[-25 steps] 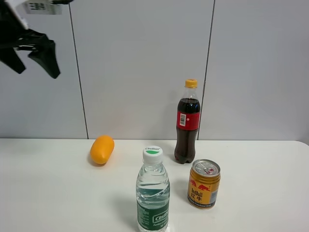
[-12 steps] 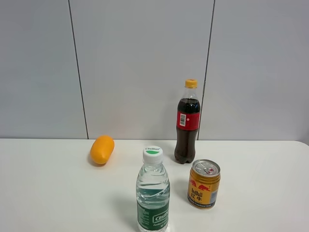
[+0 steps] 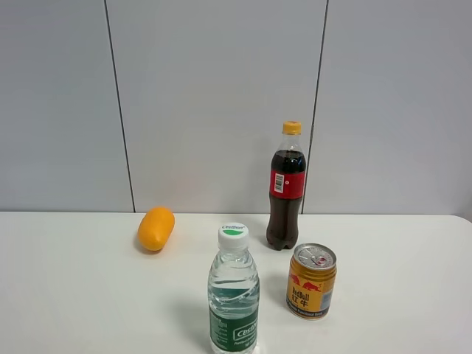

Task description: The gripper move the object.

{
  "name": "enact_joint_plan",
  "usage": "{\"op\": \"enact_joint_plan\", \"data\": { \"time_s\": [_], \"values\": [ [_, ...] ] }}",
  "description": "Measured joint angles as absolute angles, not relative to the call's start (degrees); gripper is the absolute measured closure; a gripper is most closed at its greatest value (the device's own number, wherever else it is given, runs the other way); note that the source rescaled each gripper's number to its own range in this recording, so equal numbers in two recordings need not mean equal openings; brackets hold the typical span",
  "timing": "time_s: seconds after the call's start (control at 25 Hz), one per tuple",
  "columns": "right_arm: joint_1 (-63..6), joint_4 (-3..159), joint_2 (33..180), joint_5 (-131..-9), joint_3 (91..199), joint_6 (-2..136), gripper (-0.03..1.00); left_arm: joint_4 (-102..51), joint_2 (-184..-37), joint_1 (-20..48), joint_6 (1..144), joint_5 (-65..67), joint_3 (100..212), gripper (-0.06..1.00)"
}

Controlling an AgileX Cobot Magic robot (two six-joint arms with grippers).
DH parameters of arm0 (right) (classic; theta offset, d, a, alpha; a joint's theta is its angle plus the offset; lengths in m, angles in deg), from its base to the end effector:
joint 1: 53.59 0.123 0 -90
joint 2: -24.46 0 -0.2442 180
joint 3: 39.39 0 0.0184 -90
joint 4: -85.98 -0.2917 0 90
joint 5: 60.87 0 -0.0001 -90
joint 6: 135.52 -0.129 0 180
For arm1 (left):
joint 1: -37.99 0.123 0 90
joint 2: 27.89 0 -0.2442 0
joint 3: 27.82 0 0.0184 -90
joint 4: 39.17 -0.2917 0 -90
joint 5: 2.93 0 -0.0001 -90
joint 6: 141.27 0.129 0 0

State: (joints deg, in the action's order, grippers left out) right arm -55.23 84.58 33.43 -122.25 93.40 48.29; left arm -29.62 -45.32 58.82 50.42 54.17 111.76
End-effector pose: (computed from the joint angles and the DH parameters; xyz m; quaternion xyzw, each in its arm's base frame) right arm 0.1052 -0.0002 0.2790 -0.0167 0.8550 -0.0124 0.5183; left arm 0.1188 0.0260 0.3137 -0.0675 0.8375 0.0701 0.5377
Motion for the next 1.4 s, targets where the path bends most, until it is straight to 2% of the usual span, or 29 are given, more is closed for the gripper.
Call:
{"op": "enact_joint_plan", "data": {
  "time_s": [0.24,0.8,1.08,1.4],
  "values": [
    [-55.2,84.6,33.4,-122.2,93.4,48.3,-0.03,-28.1,-36.9,58.8,50.0,56.3,106.8,-0.06],
    [-55.2,84.6,33.4,-122.2,93.4,48.3,-0.03,-29.7,-36.6,58.8,50.0,57.6,106.0,-0.06],
    [-55.2,84.6,33.4,-122.2,93.4,48.3,-0.03,-29.7,-36.6,54.8,50.0,57.6,106.0,-0.06],
    [-55.2,84.6,33.4,-122.2,93.4,48.3,-0.03,-29.7,-36.6,54.6,50.0,57.6,106.0,-0.06]
  ]
}}
